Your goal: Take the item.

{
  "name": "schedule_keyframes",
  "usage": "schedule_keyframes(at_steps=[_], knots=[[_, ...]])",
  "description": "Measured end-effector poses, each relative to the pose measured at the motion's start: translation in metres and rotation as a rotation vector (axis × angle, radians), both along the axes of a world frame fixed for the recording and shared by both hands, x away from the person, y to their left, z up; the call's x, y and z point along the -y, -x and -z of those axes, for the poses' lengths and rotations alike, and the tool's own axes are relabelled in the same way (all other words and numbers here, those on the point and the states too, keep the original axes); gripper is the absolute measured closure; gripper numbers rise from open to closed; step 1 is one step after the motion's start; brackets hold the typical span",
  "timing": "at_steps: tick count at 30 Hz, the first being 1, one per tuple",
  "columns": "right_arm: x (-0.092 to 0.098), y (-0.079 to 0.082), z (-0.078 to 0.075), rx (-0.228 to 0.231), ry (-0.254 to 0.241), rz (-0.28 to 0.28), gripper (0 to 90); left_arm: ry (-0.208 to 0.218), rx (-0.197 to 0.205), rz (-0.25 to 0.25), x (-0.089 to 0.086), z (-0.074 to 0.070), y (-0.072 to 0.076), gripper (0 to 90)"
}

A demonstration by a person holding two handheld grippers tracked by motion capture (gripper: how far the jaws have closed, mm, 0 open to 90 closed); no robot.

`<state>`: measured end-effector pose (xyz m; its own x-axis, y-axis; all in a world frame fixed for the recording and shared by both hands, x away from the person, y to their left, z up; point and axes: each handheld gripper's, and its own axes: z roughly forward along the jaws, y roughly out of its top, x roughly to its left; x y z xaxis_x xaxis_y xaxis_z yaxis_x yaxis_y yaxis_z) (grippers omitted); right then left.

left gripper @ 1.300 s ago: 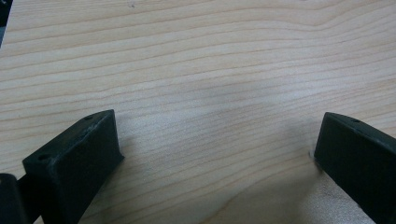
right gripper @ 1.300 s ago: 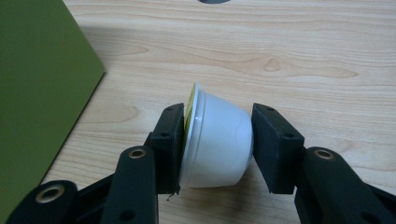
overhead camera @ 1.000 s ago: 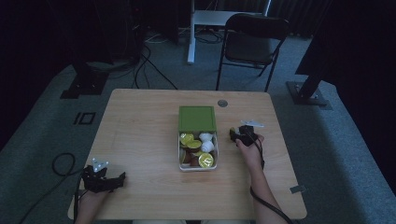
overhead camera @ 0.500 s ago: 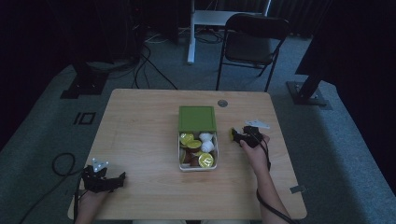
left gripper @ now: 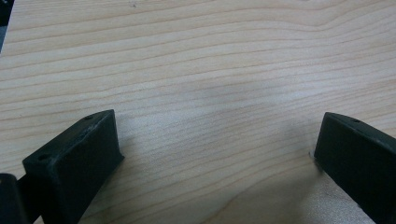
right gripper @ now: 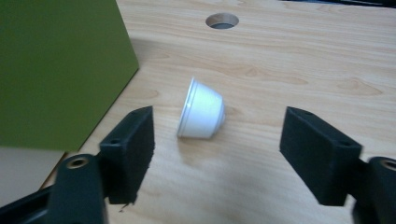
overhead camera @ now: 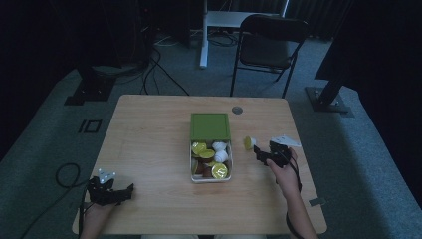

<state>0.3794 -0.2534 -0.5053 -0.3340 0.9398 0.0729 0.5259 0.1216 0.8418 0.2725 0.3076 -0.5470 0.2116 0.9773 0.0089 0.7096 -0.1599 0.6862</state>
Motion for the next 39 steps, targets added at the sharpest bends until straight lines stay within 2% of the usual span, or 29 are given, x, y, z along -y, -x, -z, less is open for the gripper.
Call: schedule_keyframes(at_steps=[4,9,12,15,20,29,33,39], knots=[[0.003,0.01,0.001,0.002,0.031,-0.017,19.3,0.0,0.0,0.0,0.0,0.0,0.0,0.4],[0.004,0.021,0.005,-0.008,0.031,-0.027,16.2,0.0,0.0,0.0,0.0,0.0,0.0,0.4],[0.007,0.029,0.008,-0.008,0.058,-0.039,16.2,0.0,0.0,0.0,0.0,0.0,0.0,0.4],[0.012,0.037,0.01,-0.024,0.037,-0.042,16.2,0.0,0.001,0.0,0.0,0.0,0.0,0.4],[0.019,0.051,0.014,-0.029,0.042,-0.053,16.2,-0.001,0.0,-0.001,0.0,0.0,0.0,0.4],[0.032,0.069,0.021,-0.044,0.048,-0.043,14.7,-0.001,0.0,-0.002,0.0,0.0,0.0,0.4],[0.039,0.078,0.025,-0.043,0.039,-0.01,14.6,-0.001,0.0,-0.002,0.0,0.0,0.0,0.4],[0.048,0.085,0.028,-0.057,0.041,0.009,14.6,-0.001,0.0,-0.002,0.0,0.0,0.0,0.4]])
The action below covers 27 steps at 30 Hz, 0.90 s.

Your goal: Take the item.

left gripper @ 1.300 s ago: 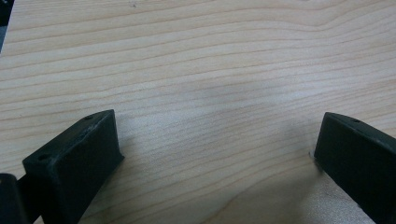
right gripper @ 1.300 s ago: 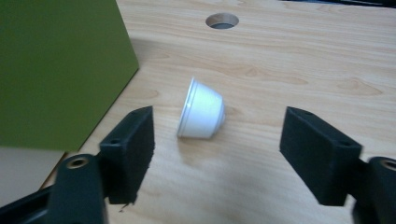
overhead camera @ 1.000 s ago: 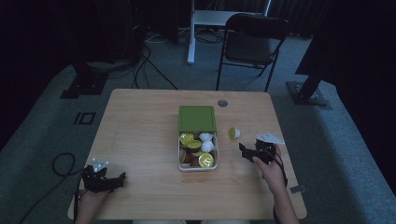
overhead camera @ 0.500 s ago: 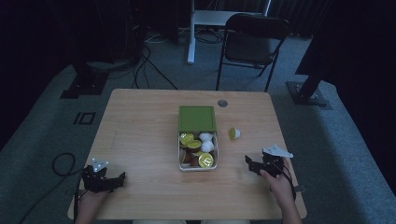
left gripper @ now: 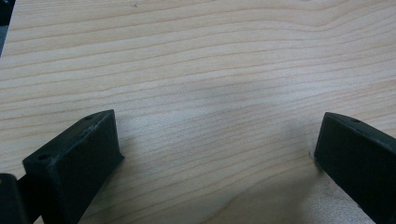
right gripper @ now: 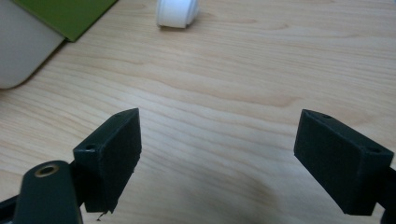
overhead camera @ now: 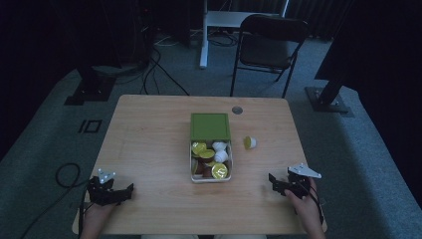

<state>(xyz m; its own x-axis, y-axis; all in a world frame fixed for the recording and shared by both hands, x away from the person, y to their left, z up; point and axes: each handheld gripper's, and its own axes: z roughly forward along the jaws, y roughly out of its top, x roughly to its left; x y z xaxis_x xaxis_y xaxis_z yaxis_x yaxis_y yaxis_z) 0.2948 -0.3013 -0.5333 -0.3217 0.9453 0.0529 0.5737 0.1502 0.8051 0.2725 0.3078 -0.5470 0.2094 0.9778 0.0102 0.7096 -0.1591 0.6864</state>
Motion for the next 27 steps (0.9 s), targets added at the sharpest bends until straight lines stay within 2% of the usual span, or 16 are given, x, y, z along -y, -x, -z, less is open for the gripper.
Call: schedule_keyframes(at_steps=[5,10,20,22,27], knots=[[0.009,0.004,0.003,-0.007,0.011,0.034,14.6,0.0,0.0,0.0,0.0,0.0,0.0,0.4],[0.014,0.007,0.005,-0.019,0.026,0.042,14.6,0.0,0.0,0.0,0.0,0.0,0.0,0.4],[0.023,0.01,0.01,-0.044,0.033,0.081,14.6,0.0,0.0,0.0,0.0,0.0,0.0,0.4],[0.025,0.009,0.014,-0.05,0.019,0.103,14.6,0.0,0.0,0.0,0.0,0.0,0.0,0.4],[0.024,0.007,0.016,-0.068,0.034,0.099,14.6,0.0,0.0,0.0,0.0,0.0,0.0,0.4]])
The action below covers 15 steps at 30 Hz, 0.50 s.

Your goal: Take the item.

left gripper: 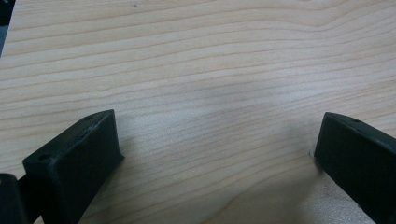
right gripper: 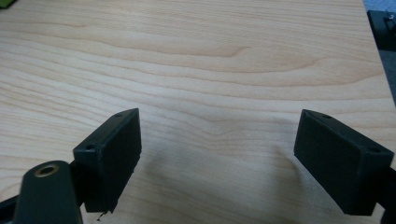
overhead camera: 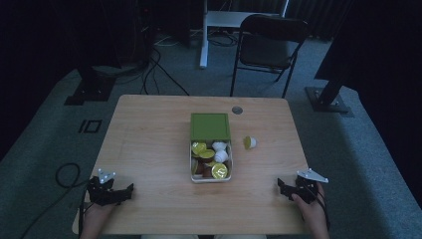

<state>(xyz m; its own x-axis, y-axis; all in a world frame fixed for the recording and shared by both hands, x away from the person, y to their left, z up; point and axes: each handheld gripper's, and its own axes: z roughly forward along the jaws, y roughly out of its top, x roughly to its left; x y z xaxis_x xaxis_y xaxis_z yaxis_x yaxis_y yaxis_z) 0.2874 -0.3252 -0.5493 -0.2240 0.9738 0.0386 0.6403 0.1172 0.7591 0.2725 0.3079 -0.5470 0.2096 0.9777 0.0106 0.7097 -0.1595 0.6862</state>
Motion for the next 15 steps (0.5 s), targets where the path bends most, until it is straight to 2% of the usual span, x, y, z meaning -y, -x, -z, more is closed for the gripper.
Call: schedule_keyframes(at_steps=[5,6,12,15], knots=[[-0.004,-0.002,0.001,-0.026,0.031,-0.019,14.7,0.0,0.0,0.0,0.0,0.0,0.0,0.4],[-0.006,-0.003,0.001,-0.036,0.041,-0.037,14.8,0.0,0.0,0.0,0.0,0.0,0.0,0.4],[-0.009,-0.007,0.002,-0.046,0.039,-0.077,11.1,0.0,0.0,0.0,0.0,0.0,0.0,0.4],[-0.011,-0.009,0.002,-0.047,0.039,-0.077,11.0,0.0,0.0,0.0,0.0,0.0,0.0,0.4]])
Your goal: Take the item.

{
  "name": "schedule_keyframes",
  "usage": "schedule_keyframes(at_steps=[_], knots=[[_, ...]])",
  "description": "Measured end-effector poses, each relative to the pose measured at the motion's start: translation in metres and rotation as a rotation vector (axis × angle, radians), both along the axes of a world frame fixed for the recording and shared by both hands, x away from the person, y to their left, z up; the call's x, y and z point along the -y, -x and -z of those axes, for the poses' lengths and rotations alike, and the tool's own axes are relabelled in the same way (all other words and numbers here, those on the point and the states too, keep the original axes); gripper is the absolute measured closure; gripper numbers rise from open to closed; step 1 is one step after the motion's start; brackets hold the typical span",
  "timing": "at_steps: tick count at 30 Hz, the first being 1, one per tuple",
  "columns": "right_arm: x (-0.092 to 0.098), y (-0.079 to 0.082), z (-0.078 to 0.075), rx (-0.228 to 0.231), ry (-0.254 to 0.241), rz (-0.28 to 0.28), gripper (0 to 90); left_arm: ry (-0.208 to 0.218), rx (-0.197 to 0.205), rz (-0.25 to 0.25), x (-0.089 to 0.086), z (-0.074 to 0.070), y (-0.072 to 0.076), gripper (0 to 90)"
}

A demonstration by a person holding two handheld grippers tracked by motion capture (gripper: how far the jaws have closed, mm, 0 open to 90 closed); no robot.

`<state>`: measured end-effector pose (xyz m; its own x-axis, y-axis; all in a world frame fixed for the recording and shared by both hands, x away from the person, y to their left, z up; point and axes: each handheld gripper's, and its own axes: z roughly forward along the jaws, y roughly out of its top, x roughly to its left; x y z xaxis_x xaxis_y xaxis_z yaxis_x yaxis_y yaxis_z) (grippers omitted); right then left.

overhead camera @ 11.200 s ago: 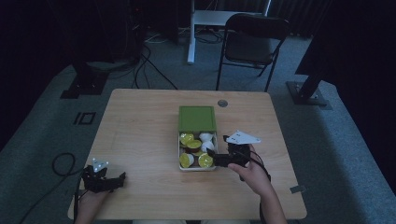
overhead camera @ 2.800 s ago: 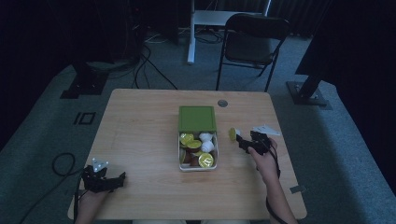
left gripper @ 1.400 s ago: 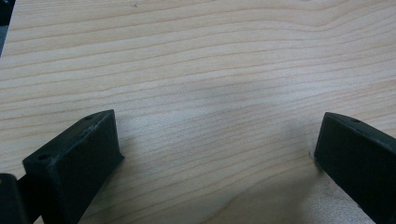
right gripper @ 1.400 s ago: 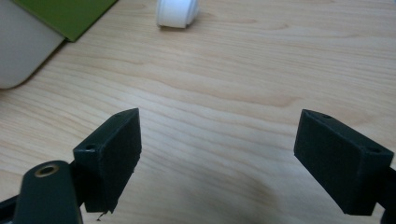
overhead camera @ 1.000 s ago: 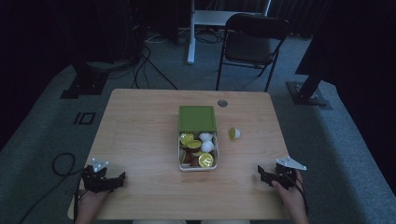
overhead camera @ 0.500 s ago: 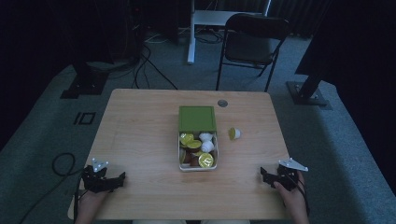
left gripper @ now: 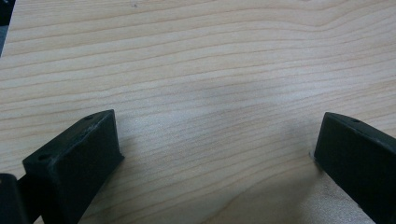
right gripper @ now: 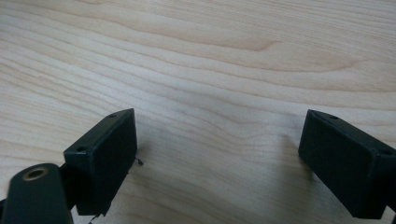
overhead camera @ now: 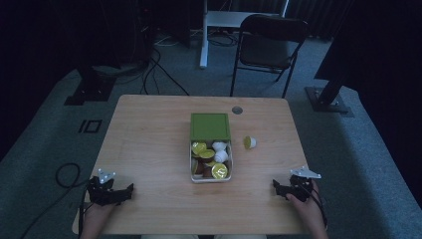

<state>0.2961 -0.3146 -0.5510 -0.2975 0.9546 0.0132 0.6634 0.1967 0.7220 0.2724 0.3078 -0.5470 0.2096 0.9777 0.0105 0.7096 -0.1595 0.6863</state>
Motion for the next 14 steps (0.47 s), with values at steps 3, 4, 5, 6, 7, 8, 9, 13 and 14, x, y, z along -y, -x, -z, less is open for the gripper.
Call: schedule_keyframes(at_steps=[3,4,5,6,7,8,9,13,14], knots=[[-0.002,-0.0017,0.0001,0.0,0.0,0.007,10.6,0.0,0.0,0.0,0.0,0.0,0.0,0.4],[-0.002,-0.0017,0.0001,0.0,0.0,0.007,10.6,0.0,0.0,0.0,0.0,0.0,0.0,0.4],[-0.0025,-0.0025,0.0001,0.0,0.001,0.008,10.6,0.0,0.0,0.0,0.0,0.0,0.0,0.4],[-0.0028,-0.0028,0.0,0.0,0.0,0.009,10.6,0.0,0.0,0.0,0.0,0.0,0.0,0.4],[-0.003,-0.0029,0.0,0.0,0.0,0.009,10.6,0.0,0.0,0.0,0.0,0.0,0.0,0.4],[-0.003,-0.0029,0.0,0.0,0.0,0.009,10.6,0.0,0.0,0.0,0.0,0.0,0.0,0.4],[-0.003,-0.003,0.0,0.0,-0.001,0.009,10.6,0.0,0.0,0.0,0.0,0.0,0.0,0.4],[-0.003,-0.003,0.0,-0.001,-0.001,0.009,10.6,0.0,0.0,0.0,0.0,0.0,-0.0001,0.4],[-0.003,-0.003,0.0,-0.001,-0.001,0.009,10.6,0.0,0.0,0.0,0.0,0.0,-0.0001,0.4]])
